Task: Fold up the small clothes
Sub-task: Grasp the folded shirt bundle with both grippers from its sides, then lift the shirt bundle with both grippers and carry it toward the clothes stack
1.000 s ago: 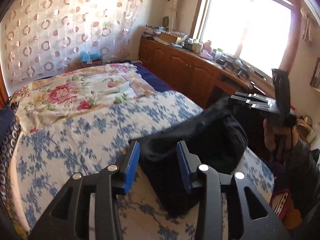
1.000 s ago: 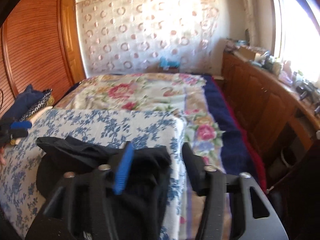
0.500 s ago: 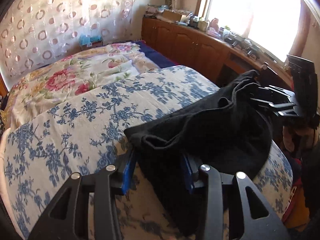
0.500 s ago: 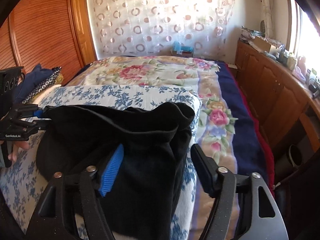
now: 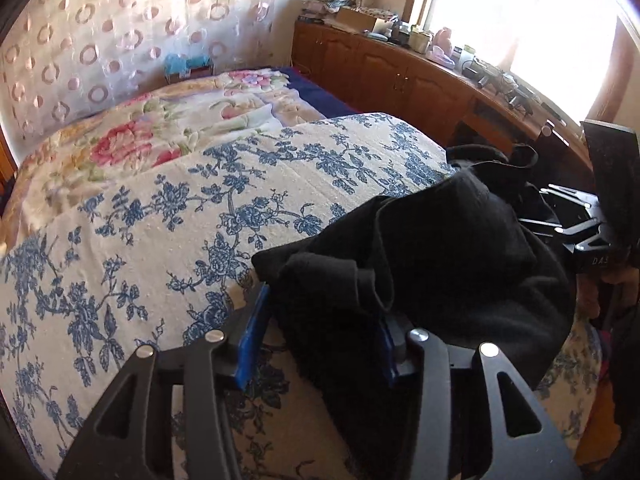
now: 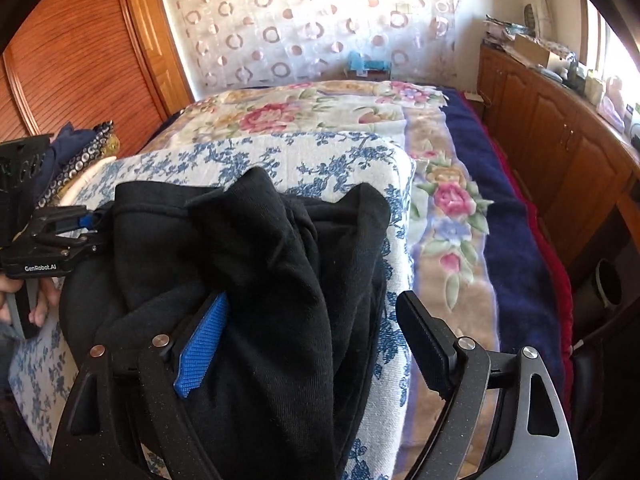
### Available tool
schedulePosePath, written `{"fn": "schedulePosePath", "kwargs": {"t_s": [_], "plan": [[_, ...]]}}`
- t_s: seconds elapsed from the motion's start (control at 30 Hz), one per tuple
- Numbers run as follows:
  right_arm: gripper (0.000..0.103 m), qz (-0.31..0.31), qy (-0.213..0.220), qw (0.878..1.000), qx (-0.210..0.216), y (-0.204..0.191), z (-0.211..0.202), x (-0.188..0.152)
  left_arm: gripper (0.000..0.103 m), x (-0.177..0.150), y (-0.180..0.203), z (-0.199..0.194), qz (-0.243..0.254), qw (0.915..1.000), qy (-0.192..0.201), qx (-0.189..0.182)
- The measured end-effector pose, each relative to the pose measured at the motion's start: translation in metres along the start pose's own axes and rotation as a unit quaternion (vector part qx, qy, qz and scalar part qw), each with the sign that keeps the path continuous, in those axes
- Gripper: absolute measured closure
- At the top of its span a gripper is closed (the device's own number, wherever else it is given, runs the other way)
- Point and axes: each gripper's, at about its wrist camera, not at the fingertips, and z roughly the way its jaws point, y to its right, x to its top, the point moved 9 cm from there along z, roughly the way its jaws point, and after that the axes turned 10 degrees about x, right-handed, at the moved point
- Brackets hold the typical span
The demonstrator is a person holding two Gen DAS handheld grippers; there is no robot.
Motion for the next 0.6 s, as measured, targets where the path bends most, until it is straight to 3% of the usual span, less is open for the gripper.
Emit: {"fn": "schedulePosePath", "kwargs": {"t_s": [0.37, 0.6], "plan": [[0.022, 0.014, -0.002, 1.0, 0.021, 0.0, 0.005, -0.003, 0.051, 0.002, -0.002, 0.002, -0.003, 1.0, 0.005, 0.005], [0.048, 0.007, -0.005, 0.999, 0.046, -0.01, 0.006, -0.004, 0.051, 0.002, -0.003, 0.003, -0.01, 0.9999, 0.002, 0.001]]}}
